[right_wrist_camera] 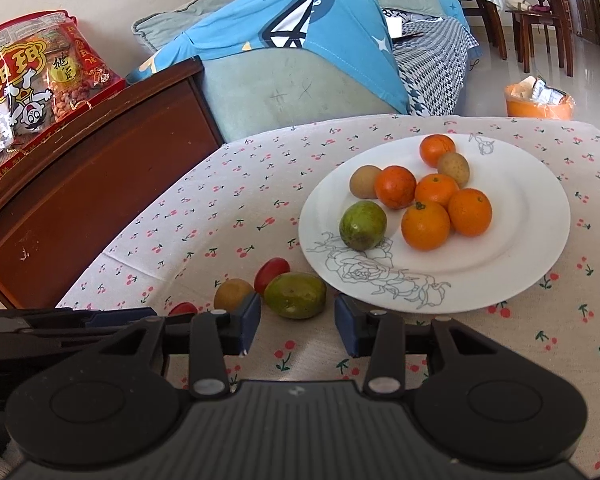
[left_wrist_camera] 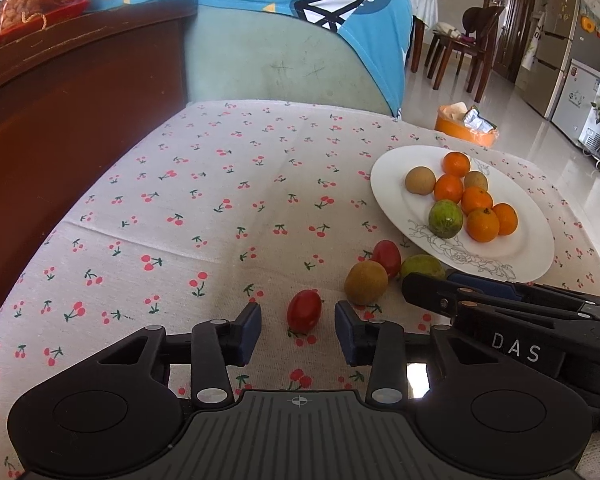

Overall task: Organize fruits
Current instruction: 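Move both open grippers back to the remaining fruits on the tablecloth, then grasp a red tomato with the left gripper while the right grasps a green mango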

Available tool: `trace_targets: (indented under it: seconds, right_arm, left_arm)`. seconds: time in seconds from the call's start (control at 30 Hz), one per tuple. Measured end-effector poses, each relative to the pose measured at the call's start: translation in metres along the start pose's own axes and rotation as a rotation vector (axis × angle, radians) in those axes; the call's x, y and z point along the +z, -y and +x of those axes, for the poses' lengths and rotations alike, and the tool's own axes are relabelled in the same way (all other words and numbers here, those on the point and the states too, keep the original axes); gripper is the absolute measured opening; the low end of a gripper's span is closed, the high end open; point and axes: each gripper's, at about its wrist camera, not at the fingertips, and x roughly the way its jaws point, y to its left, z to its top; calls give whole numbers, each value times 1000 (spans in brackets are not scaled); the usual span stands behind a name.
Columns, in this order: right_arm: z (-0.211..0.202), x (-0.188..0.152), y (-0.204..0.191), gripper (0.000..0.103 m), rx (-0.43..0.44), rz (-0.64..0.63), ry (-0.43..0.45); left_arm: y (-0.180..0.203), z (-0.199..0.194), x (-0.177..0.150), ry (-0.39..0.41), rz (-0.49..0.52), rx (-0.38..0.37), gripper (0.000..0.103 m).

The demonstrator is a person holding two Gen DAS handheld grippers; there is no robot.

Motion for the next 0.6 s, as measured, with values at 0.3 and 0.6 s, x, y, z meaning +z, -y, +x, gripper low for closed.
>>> trace_targets:
  seconds: [0.3,0.6]
  right_arm:
    - [4,-1,-4,42,-2,-3,14]
    - [5,0,-4,35,-5,-5,14]
  left_arm:
    - [-3,5,-1,8,-12,-4,31]
    - [4,7,-3,25,35,-34,20]
